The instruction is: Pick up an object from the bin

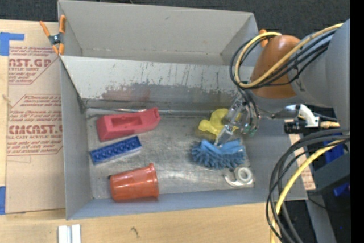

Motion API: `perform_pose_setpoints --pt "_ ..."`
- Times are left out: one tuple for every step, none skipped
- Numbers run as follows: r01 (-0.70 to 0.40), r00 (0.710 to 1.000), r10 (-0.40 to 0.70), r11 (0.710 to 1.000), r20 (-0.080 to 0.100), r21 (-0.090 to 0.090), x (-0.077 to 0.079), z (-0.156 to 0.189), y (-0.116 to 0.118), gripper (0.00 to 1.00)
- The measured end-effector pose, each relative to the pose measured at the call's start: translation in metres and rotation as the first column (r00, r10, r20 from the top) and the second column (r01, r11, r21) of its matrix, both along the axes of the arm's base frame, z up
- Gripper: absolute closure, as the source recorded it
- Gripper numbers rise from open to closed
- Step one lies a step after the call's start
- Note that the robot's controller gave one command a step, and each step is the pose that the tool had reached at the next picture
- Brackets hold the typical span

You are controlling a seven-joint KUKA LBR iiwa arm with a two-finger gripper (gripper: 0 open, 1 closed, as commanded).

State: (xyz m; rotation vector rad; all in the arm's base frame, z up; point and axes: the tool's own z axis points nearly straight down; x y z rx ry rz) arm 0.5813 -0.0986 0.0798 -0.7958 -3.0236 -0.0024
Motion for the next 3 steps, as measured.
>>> perform_pose_setpoints --pt "0.0 1.0 0.0 1.0 0.0 0.0 0.0 0.0 0.0 1.0" --pt "0.001 1.0 -0.001 1.0 -0.003 0.001 -0.001 0.003 0.001 1.0" --pt "0.0 1.0 0.0 1.0 0.01 -0.001 -0.001 0.018 0.002 1.0"
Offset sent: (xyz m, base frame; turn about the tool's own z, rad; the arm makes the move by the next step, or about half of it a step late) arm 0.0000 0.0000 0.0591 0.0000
